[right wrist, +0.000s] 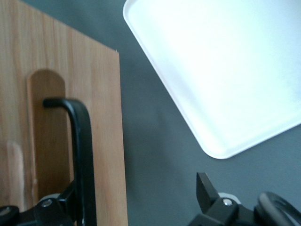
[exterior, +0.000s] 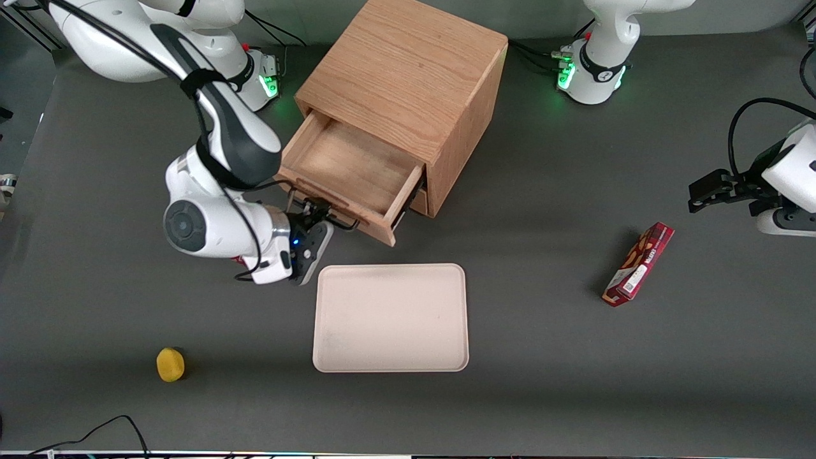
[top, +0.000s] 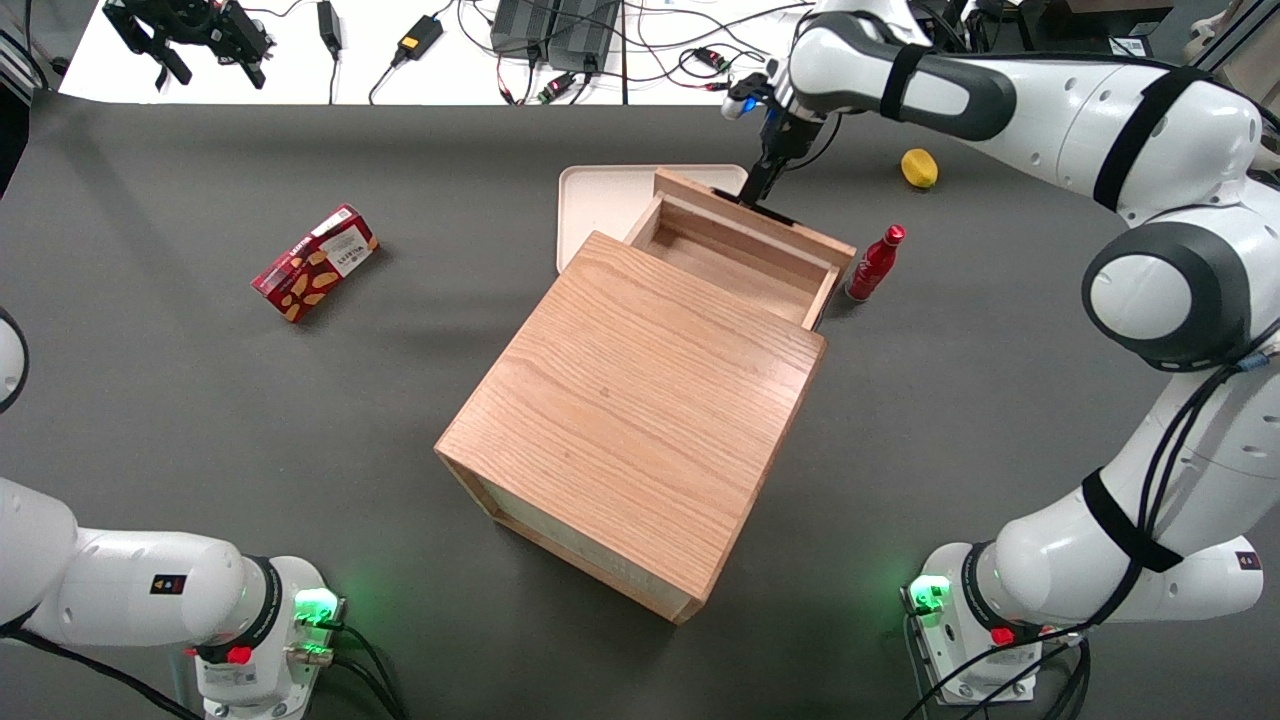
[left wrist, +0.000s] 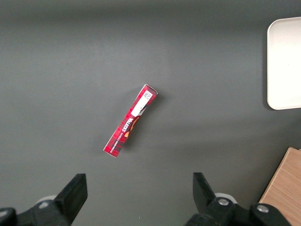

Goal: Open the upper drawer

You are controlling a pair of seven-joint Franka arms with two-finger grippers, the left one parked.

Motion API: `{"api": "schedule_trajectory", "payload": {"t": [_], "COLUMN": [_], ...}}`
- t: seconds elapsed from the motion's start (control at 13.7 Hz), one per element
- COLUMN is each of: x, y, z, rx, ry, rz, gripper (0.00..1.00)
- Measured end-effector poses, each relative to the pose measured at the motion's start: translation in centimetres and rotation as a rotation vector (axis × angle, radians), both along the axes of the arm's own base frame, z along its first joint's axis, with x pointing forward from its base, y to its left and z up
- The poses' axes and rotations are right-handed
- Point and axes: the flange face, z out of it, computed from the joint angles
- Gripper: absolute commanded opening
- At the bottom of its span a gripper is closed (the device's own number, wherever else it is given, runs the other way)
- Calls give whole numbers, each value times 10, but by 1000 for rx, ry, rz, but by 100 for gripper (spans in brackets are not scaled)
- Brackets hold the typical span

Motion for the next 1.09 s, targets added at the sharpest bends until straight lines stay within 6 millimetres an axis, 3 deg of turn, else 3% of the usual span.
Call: {"api": "schedule_trajectory", "payload": {"t": [0.73, 1.09], "x": [49, 65], "y": [-55, -65], "z": [-1, 11], "rx": [22, 26], "ry": [-6, -7], "rz": [39, 56], "gripper": [100, 100]}}
